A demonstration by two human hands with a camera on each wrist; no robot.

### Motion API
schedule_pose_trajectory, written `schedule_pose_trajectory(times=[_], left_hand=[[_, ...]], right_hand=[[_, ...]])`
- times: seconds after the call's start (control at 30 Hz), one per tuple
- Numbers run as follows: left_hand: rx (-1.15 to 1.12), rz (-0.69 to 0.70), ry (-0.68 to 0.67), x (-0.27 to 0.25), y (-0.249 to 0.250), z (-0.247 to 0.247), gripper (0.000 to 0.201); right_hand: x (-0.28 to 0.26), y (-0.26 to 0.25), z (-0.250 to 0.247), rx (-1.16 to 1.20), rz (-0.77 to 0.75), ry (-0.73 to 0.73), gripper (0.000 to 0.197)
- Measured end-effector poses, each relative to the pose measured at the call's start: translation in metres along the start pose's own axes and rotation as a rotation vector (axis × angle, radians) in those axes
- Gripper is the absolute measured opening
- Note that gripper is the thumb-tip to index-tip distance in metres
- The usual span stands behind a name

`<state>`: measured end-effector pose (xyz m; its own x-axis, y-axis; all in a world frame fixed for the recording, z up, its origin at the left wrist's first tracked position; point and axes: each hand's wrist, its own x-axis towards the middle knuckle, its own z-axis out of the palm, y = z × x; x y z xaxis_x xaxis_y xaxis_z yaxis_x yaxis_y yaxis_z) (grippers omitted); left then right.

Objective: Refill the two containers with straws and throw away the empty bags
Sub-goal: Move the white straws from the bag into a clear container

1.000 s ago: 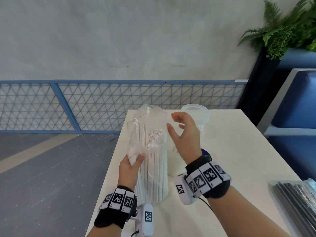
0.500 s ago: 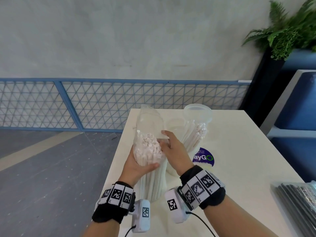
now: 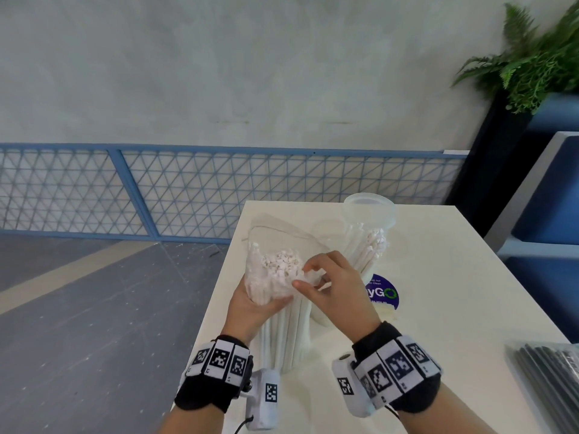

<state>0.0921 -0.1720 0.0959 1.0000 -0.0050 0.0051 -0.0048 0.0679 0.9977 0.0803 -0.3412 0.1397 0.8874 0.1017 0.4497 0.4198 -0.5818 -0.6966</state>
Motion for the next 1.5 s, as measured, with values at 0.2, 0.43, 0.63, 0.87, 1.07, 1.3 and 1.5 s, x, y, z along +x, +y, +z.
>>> schedule_pose_trajectory(times=[0.2,0.43,0.63,0.87,1.07,1.3,1.5], left_hand=[[0.047,-0.005,0.004,0.003,-0.004,0.001,0.069],[0.054,0.029,0.057,0.004,-0.005,0.006,0.060],[0.078,0.012,-0.068,0.002,-0.006,0.005,0.071],[0.032,0.014,-0.139,0.002,-0.006,0.003,0.072],[0.041,0.025,-0.108,0.004,-0.011,0.000,0.072],[0.064,0.011,-0.168,0.006,-0.014,0.004,0.070],[0.084,0.002,-0.130,0.010,-0.019,0.003,0.080]], right_hand=[[0.001,0.001,-0.004,0.428,0.302,0.022,0.016],[0.005,0.000,-0.008,0.116,0.246,-0.164,0.052],[0.001,0.004,-0.002,-0.199,0.145,-0.358,0.053],[0.000,-0.005,0.009,0.026,0.047,0.047,0.046],[-0.001,0.002,0.018,0.104,0.214,0.010,0.061],[-0.001,0.010,0.027,0.080,0.292,-0.043,0.057],[-0.008,0.007,0.041,0.128,0.269,0.104,0.069]])
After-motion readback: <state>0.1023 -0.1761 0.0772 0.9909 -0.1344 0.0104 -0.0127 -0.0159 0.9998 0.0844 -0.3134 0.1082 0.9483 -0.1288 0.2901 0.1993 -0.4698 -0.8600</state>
